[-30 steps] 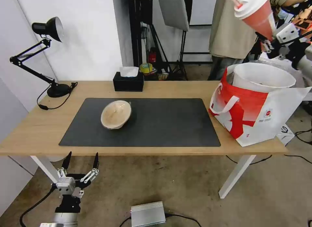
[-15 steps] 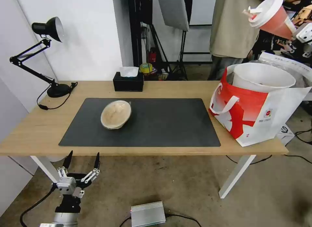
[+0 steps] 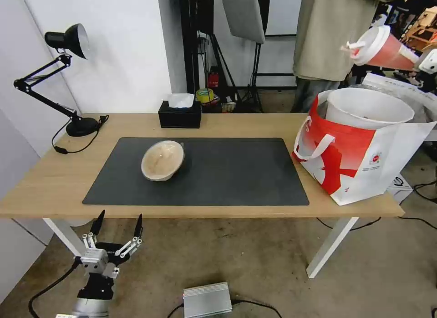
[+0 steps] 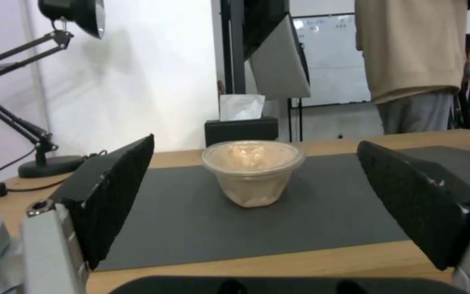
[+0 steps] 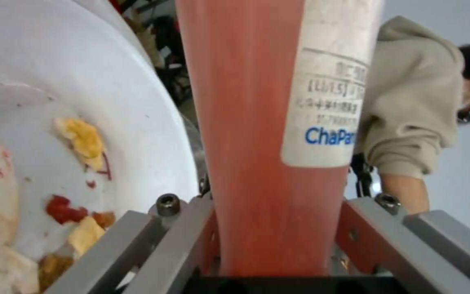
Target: Pick up the trash from the table and place it into the takeout bag.
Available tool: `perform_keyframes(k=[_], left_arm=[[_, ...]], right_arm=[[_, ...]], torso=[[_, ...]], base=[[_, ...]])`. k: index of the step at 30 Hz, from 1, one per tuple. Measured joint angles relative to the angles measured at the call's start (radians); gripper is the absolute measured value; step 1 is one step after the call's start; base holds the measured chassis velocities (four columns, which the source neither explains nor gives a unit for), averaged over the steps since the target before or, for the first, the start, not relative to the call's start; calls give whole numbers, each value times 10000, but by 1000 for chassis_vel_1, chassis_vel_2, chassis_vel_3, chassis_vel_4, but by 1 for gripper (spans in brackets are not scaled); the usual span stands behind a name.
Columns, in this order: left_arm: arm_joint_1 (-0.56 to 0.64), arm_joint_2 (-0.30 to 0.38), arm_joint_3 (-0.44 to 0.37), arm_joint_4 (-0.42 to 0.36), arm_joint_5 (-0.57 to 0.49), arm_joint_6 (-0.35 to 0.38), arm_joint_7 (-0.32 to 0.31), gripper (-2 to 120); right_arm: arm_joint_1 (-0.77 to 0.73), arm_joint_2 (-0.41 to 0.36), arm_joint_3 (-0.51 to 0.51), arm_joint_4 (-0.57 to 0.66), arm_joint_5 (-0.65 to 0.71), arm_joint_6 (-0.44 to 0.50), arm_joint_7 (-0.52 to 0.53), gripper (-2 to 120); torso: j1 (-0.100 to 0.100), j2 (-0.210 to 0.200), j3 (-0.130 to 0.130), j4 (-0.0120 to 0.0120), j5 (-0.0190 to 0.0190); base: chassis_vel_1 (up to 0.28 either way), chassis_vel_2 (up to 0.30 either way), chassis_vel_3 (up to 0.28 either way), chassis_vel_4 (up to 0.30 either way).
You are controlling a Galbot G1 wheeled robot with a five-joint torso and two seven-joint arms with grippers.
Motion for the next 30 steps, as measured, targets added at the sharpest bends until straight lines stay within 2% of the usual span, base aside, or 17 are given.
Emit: perform_keyframes(k=[20, 30], left_arm=[[185, -231, -14, -104, 76, -265, 175, 100], [111, -257, 1, 57, 79, -301, 186, 100]], right_arm=[[-349, 899, -471, -451, -1540, 402, 54, 11], [31, 1271, -929, -928, -1994, 496, 62, 11]], torso=[[0, 0, 0, 0, 0], [0, -1, 0, 0, 0]], base=[[0, 0, 0, 0], [0, 0, 0, 0]])
